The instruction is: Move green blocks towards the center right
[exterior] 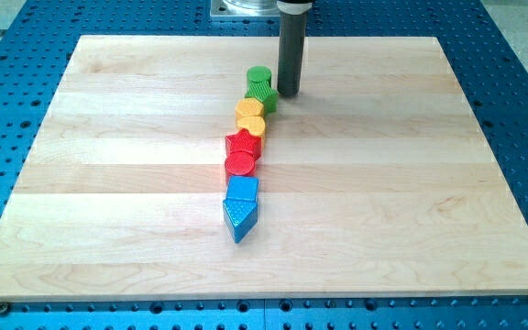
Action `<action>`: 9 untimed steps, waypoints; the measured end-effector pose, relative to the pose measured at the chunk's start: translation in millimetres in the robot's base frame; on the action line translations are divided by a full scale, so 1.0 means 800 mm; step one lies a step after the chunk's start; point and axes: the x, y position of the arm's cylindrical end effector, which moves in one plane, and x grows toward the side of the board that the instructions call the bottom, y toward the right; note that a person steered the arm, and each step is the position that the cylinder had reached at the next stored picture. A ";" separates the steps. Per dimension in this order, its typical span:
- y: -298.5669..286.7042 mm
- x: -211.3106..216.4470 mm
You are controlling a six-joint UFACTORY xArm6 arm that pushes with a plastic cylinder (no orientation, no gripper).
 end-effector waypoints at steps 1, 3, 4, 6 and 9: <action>0.000 0.000; -0.004 -0.021; -0.005 -0.022; -0.065 -0.065; -0.017 0.015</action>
